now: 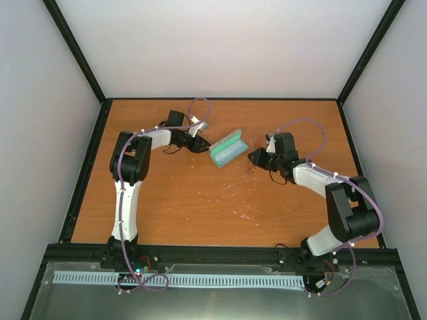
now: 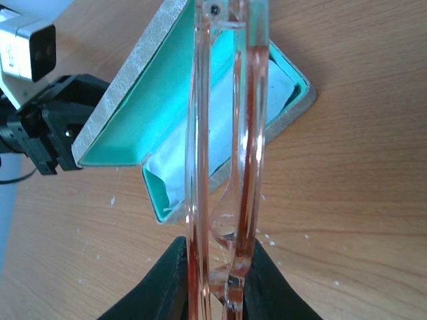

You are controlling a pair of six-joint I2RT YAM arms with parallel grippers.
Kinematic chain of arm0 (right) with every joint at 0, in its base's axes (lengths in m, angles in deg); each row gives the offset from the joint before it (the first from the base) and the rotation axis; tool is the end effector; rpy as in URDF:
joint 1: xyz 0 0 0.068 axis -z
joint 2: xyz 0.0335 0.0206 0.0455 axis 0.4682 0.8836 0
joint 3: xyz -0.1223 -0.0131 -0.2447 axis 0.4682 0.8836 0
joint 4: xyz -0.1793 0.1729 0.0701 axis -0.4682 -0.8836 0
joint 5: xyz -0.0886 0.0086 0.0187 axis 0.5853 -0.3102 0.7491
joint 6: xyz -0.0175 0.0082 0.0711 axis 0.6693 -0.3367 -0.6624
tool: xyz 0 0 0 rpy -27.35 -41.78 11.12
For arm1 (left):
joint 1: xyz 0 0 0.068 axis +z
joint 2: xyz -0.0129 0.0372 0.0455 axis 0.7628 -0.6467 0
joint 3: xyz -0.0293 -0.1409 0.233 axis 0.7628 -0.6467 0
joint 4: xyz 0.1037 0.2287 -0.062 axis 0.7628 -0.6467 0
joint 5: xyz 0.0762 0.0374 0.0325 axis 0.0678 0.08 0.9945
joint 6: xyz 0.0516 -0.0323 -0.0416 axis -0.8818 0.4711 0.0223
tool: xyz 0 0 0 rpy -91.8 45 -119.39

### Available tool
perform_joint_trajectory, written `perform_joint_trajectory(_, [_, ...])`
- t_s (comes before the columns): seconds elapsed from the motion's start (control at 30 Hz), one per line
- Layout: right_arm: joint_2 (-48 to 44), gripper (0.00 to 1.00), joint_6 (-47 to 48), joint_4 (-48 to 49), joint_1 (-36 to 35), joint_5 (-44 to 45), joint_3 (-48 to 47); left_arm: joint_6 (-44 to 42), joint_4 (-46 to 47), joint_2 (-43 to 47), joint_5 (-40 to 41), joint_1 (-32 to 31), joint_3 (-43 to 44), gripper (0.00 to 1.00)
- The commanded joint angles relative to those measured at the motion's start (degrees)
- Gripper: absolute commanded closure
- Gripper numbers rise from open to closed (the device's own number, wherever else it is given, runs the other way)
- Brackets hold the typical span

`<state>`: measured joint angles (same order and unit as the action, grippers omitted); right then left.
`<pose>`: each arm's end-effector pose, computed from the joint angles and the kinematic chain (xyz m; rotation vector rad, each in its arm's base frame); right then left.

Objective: Organize the sunglasses
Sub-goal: Adjust the sunglasses case at the center of the board, then place the sunglasses in the sunglasses case.

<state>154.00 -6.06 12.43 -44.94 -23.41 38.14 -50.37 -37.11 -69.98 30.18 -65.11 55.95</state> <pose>0.3011 0.1168 0.1730 0.1408 2.3896 0.8943 0.4484 -0.1707 0.0963 0.8557 2.2601 -1.0813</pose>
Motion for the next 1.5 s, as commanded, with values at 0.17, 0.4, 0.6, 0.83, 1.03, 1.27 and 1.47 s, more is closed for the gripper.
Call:
perform_joint_trajectory(0.17, [7.00,0.82,-7.89,14.54,-0.85,-1.86,-0.70,1.17,0.94,2.95,-1.43,-1.20,-1.98,0.56])
perform_joint_trajectory(0.4, [12.74,0.82,-12.84,21.80,-2.65,-2.50,-1.79,1.82,1.68,3.71,-2.61,-2.30,-3.58,0.56])
perform_joint_trajectory(0.6, [18.12,0.81,-15.13,26.89,-3.16,-5.00,-3.94,1.95,1.80,3.98,-3.04,-2.60,-3.82,0.57])
perform_joint_trajectory(0.83, [22.27,0.80,-19.84,33.99,-3.19,-8.28,-5.50,2.10,1.92,4.03,-3.31,-2.62,-3.98,0.56])
perform_joint_trajectory(1.03, [25.76,0.78,-22.81,36.31,-3.60,-9.20,-7.10,2.30,2.23,4.15,-3.52,-2.62,-4.09,0.56])
perform_joint_trajectory(1.27, [28.26,0.77,-23.48,35.41,-4.29,-9.16,-8.99,2.39,2.49,4.32,-3.52,-2.61,-3.94,0.57])
perform_joint_trajectory(1.47, [28.50,0.71,-22.97,33.22,-4.46,-7.89,-9.30,2.06,2.63,4.31,-3.36,-2.62,-4.35,0.56])
